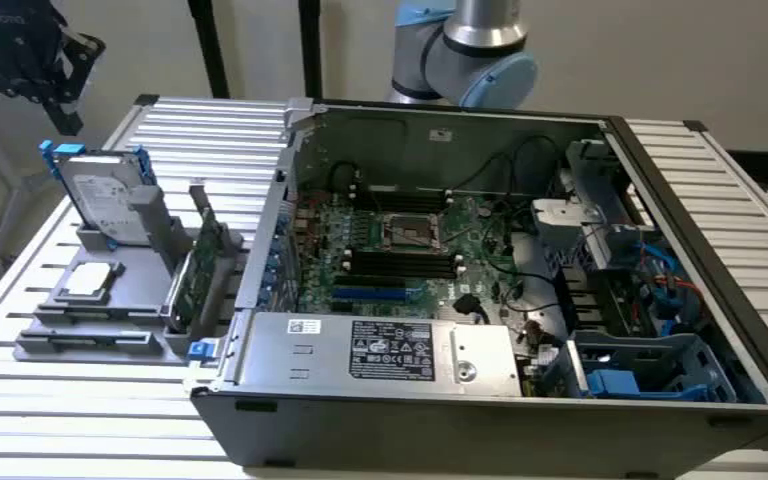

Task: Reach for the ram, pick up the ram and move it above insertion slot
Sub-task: 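Reach for the ram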

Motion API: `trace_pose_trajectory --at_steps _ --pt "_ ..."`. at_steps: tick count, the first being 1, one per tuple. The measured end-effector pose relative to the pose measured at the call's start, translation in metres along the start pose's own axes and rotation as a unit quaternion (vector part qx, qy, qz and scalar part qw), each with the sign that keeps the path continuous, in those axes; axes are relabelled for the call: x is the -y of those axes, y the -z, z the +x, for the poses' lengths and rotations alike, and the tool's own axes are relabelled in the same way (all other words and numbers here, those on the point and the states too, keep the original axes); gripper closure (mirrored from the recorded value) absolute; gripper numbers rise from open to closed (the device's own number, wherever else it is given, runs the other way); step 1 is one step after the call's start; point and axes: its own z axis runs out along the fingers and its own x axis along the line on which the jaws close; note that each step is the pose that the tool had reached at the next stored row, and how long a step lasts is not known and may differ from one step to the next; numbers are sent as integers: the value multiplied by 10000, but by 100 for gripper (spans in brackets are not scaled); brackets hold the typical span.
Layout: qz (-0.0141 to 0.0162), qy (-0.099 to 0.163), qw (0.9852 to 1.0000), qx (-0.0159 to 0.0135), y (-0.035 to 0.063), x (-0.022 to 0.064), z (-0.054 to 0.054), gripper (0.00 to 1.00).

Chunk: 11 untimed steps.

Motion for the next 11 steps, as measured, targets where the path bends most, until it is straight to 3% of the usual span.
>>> trace_pose_trajectory --at_steps 11 --pt "0 0 10000 0 0 0 0 89"
